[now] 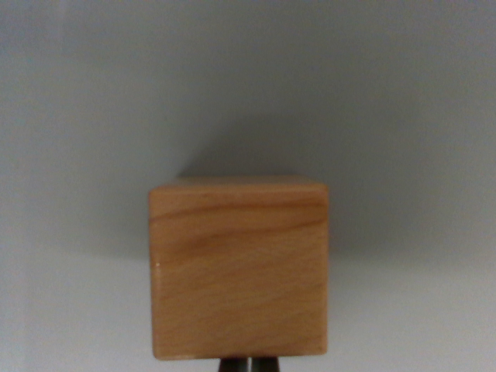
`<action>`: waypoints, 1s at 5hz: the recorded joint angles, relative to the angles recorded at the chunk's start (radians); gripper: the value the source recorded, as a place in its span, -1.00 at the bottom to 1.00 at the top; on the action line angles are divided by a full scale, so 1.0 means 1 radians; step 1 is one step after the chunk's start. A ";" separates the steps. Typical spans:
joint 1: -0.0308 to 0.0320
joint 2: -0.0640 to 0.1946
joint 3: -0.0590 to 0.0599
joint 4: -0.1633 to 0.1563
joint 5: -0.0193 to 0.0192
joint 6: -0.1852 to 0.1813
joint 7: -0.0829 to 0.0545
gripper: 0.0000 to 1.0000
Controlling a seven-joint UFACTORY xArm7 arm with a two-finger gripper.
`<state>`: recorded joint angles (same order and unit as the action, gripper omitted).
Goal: Push wooden cube
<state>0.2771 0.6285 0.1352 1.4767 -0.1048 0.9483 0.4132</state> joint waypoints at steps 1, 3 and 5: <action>0.0000 0.000 0.000 0.000 0.0000 0.000 0.000 1.00; -0.0012 0.026 -0.004 0.043 -0.0008 0.017 -0.007 1.00; -0.0022 0.048 -0.007 0.080 -0.0015 0.032 -0.013 1.00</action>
<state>0.2749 0.6765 0.1280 1.5568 -0.1063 0.9802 0.4000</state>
